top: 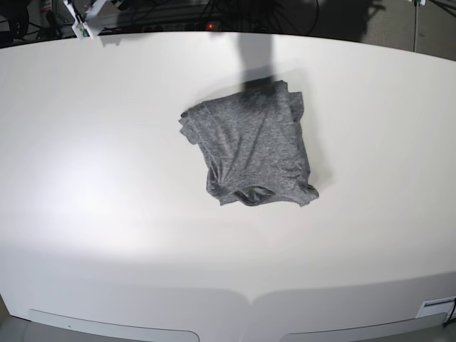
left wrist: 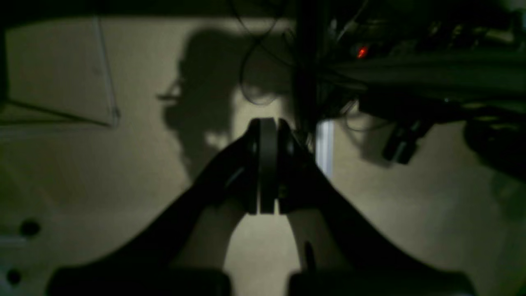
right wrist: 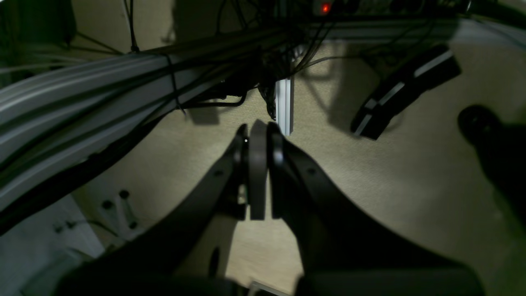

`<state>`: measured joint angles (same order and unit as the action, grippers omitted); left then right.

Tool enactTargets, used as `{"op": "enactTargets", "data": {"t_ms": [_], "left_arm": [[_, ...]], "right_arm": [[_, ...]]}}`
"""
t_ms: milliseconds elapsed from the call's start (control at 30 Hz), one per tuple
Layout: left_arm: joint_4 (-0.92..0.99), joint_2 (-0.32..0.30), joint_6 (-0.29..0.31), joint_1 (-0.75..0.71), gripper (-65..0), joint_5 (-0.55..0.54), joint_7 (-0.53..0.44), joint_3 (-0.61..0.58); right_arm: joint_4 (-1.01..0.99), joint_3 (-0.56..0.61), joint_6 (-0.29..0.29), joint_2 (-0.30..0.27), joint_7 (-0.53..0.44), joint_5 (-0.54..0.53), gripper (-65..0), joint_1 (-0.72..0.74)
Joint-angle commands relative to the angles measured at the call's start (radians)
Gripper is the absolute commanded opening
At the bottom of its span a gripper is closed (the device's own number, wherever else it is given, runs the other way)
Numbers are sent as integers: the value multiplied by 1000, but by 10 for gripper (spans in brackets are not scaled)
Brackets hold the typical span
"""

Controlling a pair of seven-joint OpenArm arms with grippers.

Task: Fold the T-shirt properly

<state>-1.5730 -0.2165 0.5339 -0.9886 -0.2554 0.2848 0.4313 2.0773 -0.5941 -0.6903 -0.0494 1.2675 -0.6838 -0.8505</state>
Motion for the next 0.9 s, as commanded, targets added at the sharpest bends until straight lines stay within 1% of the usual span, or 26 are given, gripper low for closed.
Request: {"op": "enactTargets", "data": {"t_ms": [0,67,133,167,267,400,467,567,633,700,733,767,833,867], "left_arm": [[35,-24,24,-6,-650,-8,-17,8],[135,-45,84,30,-650,-8,-25,7],[243,-51,154,87,-650,-7,-25,7],[302,-50,164,121,-650,-8,-25,7],[496,-50,164,237,-650,-5,-43,5],[751,-49,164,385,-650,29,-119,5],[863,-48,164,451,-650,102,-179,5],[994,-45,164,530,-650,274,-306,-2],[1056,-45,164,568,-650,370,-389,-43],[1102,-42,164,599,-650,424,-438,-117],[1122,-37,145,613,-650,431,-444,-159],[1137,-27,87,626,-650,431,-444,-202],[1164,0,-52,650,-650,430,-443,-282],[1173,15,-105,661,-650,421,-443,-317]], "right_arm": [[-8,-1,-8,10,-29,26,-650,-21],[-61,-1,-8,38,-102,100,-650,-32],[-134,-1,-8,58,-146,158,-650,-31],[-180,-1,-8,64,-164,169,-650,-30],[-332,7,-8,65,-223,176,-650,-20],[-559,32,-8,46,-367,291,-650,27],[-685,41,-8,29,-440,353,-650,68],[-889,44,-8,-9,-537,438,-650,150],[-1033,45,-8,-40,-638,492,-650,218],[-1180,45,-8,-72,-728,568,-650,292],[-1253,45,-8,-88,-762,607,-650,331],[-1324,45,-8,-104,-795,639,-650,370],[-1455,45,-8,-134,-875,690,-650,443],[-1512,45,-8,-147,-922,714,-650,473]]}}
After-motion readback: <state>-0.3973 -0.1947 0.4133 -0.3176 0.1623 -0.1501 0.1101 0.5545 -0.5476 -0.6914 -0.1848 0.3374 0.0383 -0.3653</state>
